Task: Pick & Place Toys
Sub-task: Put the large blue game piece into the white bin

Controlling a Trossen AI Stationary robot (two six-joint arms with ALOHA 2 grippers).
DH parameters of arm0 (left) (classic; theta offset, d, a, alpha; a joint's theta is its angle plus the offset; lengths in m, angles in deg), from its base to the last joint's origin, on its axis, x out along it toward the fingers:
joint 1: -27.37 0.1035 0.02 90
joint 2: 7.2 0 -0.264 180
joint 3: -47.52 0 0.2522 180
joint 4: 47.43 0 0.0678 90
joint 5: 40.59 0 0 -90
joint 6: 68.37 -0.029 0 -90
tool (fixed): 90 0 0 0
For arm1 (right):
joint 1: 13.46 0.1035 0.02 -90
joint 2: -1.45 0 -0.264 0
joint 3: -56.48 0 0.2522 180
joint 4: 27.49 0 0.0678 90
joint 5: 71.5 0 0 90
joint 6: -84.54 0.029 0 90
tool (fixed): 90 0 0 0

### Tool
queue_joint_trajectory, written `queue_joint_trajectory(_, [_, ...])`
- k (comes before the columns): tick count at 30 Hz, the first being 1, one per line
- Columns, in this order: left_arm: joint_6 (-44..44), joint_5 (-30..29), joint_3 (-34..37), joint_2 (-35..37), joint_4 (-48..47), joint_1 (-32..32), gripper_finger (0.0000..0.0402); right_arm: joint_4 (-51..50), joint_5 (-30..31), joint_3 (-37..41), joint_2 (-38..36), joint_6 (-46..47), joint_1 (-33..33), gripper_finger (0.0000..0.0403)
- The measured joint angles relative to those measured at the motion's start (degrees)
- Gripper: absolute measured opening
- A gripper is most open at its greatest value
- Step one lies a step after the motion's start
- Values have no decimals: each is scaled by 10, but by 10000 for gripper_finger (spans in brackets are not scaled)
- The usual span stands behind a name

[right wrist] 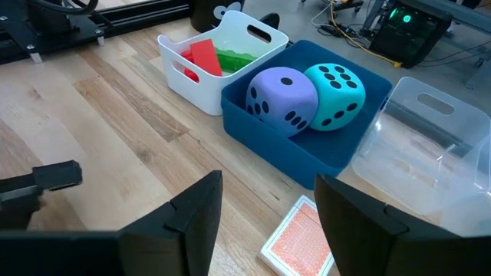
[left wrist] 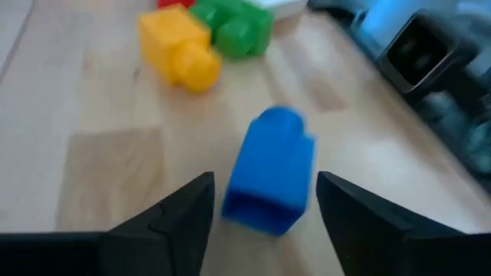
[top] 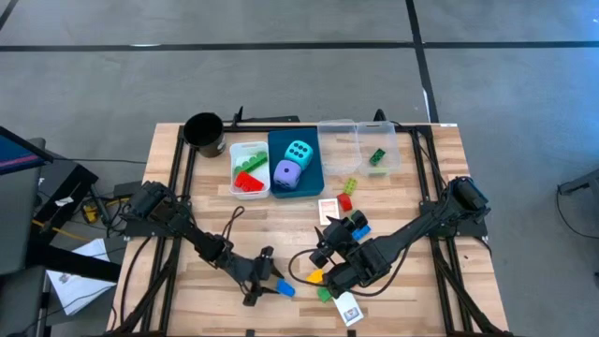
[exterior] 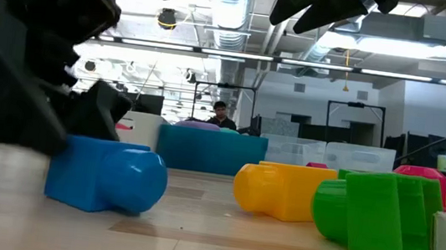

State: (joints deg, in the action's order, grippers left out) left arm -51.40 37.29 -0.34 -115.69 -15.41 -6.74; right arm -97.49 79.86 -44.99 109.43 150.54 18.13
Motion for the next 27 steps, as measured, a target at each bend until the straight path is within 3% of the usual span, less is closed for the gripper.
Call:
queue_joint_trajectory(8, [-1,18,0,-2,28,0,178,0,0,0,0,0,0,202])
queue_joint_trajectory(22, [-29,26,-22,-55,39,4,178,4,0,0,0,0,1,202])
queue_joint_trajectory(27, [-50,26,-22,-54,39,7,136,4,-1,0,0,0,2,202])
